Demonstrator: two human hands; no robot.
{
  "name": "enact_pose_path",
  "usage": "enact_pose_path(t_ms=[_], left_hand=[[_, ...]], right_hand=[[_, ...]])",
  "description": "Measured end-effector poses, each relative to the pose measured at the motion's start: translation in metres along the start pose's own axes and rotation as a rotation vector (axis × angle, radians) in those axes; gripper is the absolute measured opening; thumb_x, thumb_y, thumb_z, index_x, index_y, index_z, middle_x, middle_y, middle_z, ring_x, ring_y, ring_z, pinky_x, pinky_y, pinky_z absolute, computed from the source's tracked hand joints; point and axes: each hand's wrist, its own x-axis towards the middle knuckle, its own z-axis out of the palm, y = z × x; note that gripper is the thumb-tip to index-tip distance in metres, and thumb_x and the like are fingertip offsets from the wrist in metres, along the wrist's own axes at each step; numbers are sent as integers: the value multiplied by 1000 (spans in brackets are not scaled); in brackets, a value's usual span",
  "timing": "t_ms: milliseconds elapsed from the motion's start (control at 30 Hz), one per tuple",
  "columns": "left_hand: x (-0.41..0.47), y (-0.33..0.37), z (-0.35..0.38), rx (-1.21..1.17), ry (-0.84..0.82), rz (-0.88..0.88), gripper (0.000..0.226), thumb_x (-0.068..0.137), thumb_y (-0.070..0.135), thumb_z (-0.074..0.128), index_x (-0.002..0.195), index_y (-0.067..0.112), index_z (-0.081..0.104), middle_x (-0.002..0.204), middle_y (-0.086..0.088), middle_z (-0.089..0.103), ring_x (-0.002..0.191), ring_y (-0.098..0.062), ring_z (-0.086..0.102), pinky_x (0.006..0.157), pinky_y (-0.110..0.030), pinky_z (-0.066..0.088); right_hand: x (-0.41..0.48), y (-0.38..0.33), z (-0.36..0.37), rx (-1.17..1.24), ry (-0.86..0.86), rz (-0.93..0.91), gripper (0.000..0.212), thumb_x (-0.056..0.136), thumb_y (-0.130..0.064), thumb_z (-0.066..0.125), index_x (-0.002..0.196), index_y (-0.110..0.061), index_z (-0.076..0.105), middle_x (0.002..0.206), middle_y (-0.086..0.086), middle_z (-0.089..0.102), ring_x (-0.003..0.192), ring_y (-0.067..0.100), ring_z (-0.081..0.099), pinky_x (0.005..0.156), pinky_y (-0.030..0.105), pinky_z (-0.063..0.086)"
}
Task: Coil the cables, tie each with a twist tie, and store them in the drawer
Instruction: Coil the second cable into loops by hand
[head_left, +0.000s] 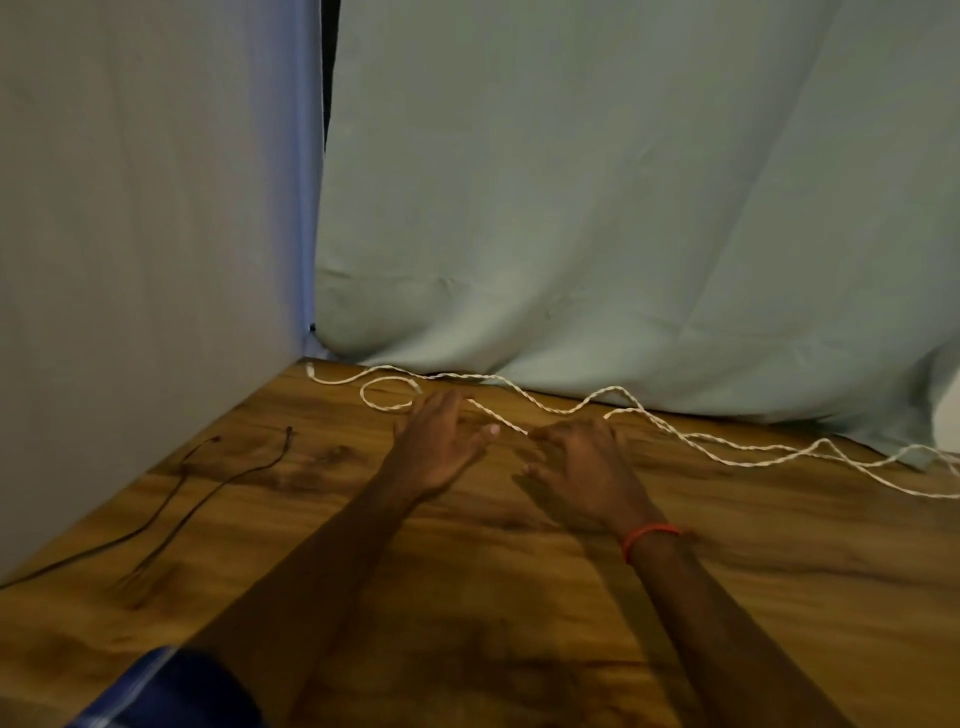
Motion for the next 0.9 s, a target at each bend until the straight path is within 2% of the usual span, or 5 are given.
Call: enact_pose_path(t_ms=[267,533,600,700,900], left_hand=[[26,-53,-2,166,8,-51,65,90,66,49,143,31,36,152,1,36,143,-24,26,110,-57,26],[33,-74,-18,254,25,-108,66,88,60,57,144,33,35,154,0,34,143,-27,25,111,-56,24],[32,-79,-21,285,28,-135,66,88,59,58,144,34,34,155,-1,33,144,-28,24,111,-56,24],[32,-86,-23,355,-6,-163,63,88,56,60,143,35,38,157,0,29,145,-29,21,110,-57,25],[35,-86,-26,280,-49,-108,35,90,51,59,114,28,71,147,4,44,142,-24,26,109,-56,28]], right_hand=[[64,-19,46,125,-31,-72,60,85,-58,66,138,-35,53,136,-4,60,129,24,48,106,42,35],[95,-32,89,256,-290,78,79,93,-60,54,157,-34,17,157,7,39,144,35,30,116,53,25],[94,-31,90,198,-212,67,65,94,-55,55,151,-33,34,147,7,49,137,34,39,110,49,31],[86,-26,78,140,-108,-33,23,97,-41,58,114,-30,68,109,6,67,106,29,60,88,41,48],[60,4,23,338,97,8,21,97,-32,61,80,-20,66,71,-7,63,72,15,60,68,39,49]])
